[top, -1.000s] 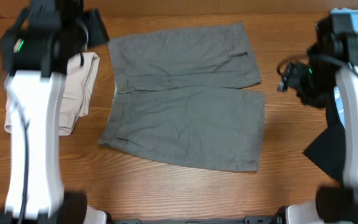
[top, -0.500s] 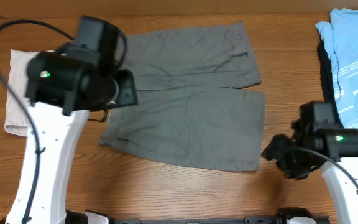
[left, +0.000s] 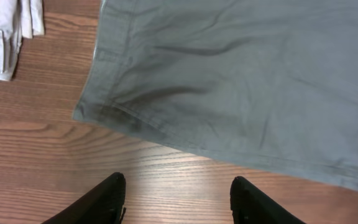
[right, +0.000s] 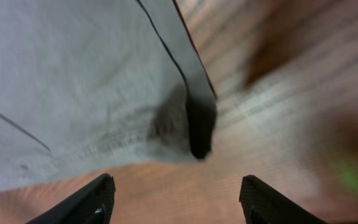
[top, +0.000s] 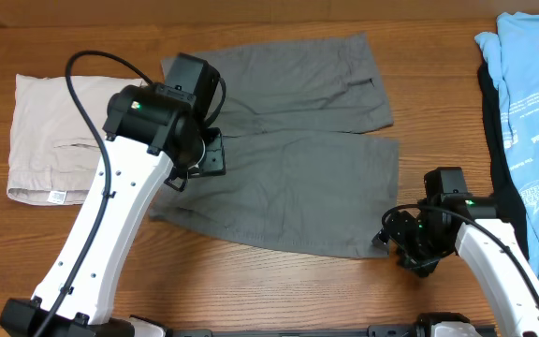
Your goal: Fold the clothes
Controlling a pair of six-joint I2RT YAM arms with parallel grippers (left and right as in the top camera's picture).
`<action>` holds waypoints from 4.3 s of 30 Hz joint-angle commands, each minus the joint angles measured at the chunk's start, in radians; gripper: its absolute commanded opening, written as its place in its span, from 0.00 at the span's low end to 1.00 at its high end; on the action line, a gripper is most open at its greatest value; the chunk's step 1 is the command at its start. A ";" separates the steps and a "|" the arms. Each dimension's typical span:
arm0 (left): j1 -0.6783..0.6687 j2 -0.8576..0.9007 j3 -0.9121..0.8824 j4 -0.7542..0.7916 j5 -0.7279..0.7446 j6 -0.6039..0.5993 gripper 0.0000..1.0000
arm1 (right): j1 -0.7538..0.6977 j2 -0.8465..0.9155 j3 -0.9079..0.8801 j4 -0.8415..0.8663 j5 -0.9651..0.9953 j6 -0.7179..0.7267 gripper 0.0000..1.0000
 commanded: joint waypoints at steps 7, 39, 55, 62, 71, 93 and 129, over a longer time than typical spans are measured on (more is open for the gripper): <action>0.042 0.000 -0.132 0.093 -0.099 -0.082 0.59 | 0.005 0.046 -0.077 0.133 -0.028 0.069 0.69; 0.302 0.000 -0.301 0.158 0.124 -0.003 0.67 | 0.005 0.154 -0.087 0.254 -0.047 0.074 0.36; 0.325 0.000 -0.518 0.218 0.201 -0.132 0.75 | 0.005 0.154 -0.087 0.246 -0.047 0.072 0.04; 0.340 0.000 -0.639 0.372 0.210 -0.283 0.74 | 0.005 0.154 -0.087 0.246 -0.047 0.071 0.04; 0.360 0.000 -0.704 0.466 0.209 -0.372 0.74 | 0.005 0.154 -0.087 0.246 -0.043 0.040 0.04; 0.388 -0.008 -0.874 0.755 0.254 -0.353 0.46 | 0.005 0.154 -0.087 0.252 -0.043 0.045 0.04; 0.417 -0.075 -0.951 0.796 0.176 -0.216 0.04 | 0.002 0.151 -0.067 0.249 -0.020 0.045 0.04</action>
